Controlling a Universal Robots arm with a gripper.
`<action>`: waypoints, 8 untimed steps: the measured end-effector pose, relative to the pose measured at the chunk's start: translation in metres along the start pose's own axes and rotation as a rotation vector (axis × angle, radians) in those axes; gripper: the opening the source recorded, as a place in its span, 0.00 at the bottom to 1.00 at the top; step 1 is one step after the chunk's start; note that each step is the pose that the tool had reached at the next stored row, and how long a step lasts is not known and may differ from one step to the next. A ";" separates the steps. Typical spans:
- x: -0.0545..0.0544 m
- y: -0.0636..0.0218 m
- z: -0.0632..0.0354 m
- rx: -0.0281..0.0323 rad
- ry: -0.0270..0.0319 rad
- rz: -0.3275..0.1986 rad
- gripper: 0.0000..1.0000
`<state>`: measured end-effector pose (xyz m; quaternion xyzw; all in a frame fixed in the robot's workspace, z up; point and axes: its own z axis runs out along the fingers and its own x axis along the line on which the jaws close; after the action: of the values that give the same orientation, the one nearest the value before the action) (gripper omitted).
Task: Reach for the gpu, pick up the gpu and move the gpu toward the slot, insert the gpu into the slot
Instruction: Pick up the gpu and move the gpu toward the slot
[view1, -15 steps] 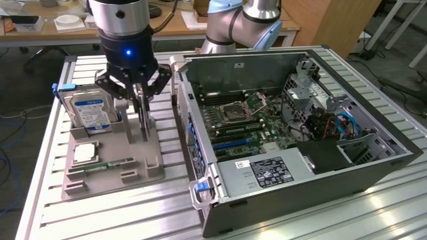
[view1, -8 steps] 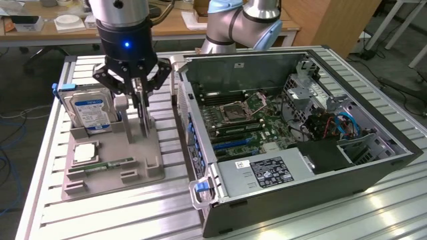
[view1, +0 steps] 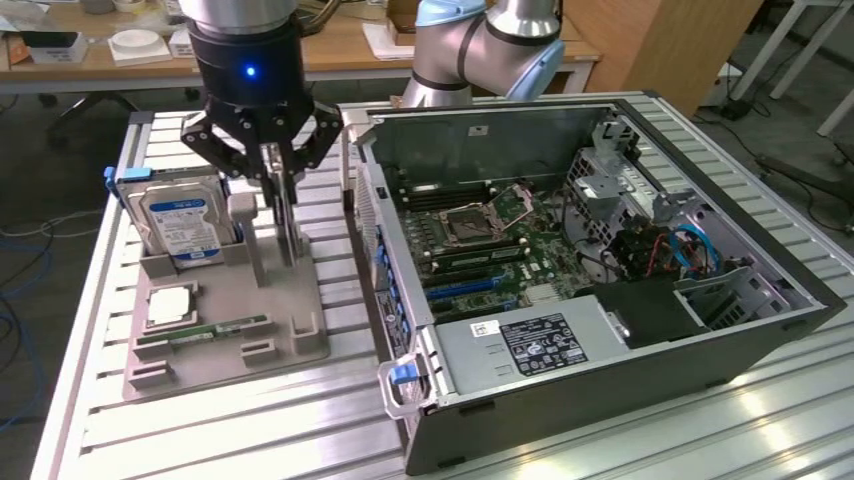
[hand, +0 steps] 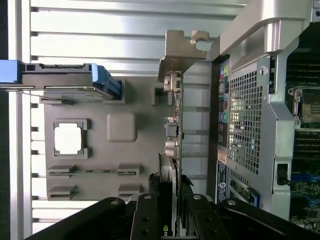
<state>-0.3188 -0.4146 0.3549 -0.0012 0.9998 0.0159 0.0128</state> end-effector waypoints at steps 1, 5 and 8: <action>0.000 0.0001 -0.0018 0.0000 -0.0001 0.000 0.26; 0.000 0.0003 -0.0094 0.0000 0.0000 0.000 0.26; 0.000 0.0005 -0.0151 0.0000 0.0000 0.000 0.26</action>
<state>-0.3188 -0.4145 0.3701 -0.0012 0.9998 0.0159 0.0128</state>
